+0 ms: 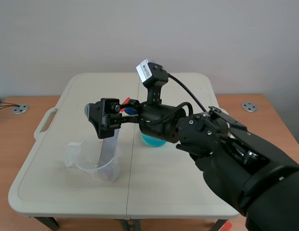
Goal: Hold the metal plate by the orange handle, dip it into the blue solution, take it out and point at it, then put the plate back in the beaker on the left.
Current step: 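Lift the metal plate out of the left beaker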
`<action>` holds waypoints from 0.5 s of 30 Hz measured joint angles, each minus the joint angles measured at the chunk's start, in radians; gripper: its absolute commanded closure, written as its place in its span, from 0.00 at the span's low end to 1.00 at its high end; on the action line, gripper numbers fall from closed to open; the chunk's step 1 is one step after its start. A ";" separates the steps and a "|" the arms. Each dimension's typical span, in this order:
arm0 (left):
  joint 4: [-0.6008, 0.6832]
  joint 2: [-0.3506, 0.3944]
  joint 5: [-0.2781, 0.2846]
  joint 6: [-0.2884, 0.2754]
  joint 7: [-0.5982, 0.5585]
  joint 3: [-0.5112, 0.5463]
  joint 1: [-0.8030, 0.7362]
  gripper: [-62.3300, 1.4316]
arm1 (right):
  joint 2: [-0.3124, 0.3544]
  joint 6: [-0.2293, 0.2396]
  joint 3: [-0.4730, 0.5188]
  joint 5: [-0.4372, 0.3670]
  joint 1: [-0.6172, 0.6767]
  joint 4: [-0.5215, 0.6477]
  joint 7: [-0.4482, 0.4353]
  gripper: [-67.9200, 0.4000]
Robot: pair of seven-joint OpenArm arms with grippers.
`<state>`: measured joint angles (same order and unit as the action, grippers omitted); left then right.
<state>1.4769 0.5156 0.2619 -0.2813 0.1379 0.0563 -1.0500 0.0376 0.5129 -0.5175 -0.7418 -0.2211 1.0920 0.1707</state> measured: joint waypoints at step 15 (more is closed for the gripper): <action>0.000 0.000 0.000 0.000 0.000 0.000 0.000 0.93 | -0.010 0.000 0.000 -0.010 0.000 -0.004 0.006 0.40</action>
<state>1.4769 0.5156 0.2619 -0.2813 0.1375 0.0563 -1.0500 0.0273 0.5125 -0.5175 -0.7513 -0.2211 1.0882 0.1772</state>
